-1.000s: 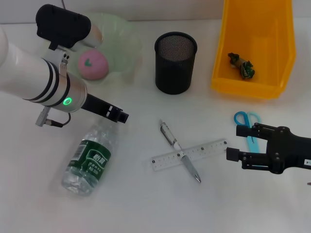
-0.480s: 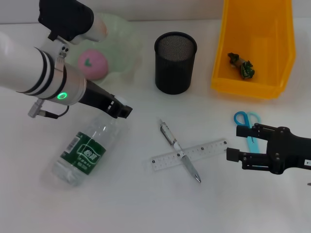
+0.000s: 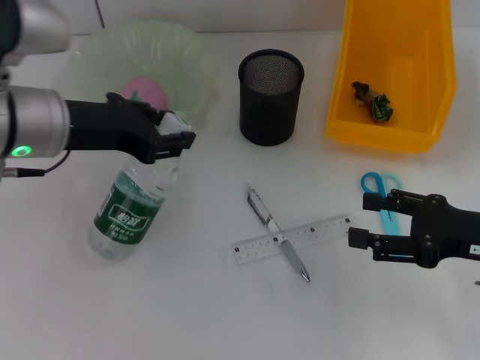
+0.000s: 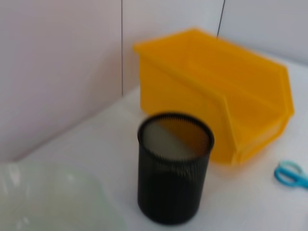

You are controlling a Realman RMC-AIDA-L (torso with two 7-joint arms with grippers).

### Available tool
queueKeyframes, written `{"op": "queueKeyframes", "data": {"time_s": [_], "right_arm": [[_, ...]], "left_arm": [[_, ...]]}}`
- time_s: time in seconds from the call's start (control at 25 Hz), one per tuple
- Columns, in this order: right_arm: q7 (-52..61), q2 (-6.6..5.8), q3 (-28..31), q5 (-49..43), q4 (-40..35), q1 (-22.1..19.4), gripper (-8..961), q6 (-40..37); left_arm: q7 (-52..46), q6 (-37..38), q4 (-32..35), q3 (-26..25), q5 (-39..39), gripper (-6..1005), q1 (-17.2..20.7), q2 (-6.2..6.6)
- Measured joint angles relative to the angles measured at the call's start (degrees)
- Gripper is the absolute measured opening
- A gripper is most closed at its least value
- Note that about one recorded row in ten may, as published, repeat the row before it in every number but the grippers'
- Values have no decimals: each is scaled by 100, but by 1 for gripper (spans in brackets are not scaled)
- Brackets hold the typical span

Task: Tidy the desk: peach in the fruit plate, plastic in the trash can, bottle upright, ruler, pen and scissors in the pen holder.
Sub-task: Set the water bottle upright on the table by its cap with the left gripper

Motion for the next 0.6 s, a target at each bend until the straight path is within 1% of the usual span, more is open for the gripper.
{"op": "queueKeyframes", "data": {"time_s": [0.2, 0.32, 0.4, 0.52, 0.56, 0.6], "right_arm": [[75, -4, 0, 0, -9, 85, 839, -51], [102, -6, -1, -6, -9, 111, 839, -59], [131, -11, -1, -32, -9, 124, 839, -62], [143, -16, 0, -59, -9, 133, 839, -69], [143, -16, -1, -60, -9, 136, 839, -69], [143, -16, -1, -63, -9, 138, 839, -69]], "left_arm": [[1176, 15, -270, -526, -976, 453, 384, -1], [1926, 86, -650, -913, -1643, 454, 537, 2], [2258, 215, -920, -1153, -1926, 453, 569, 10], [2709, 407, -1323, -1473, -2097, 450, 542, 10], [3036, 450, -1533, -1557, -2193, 449, 561, 0], [3036, 450, -1533, -1557, -2193, 449, 561, 0]]}}
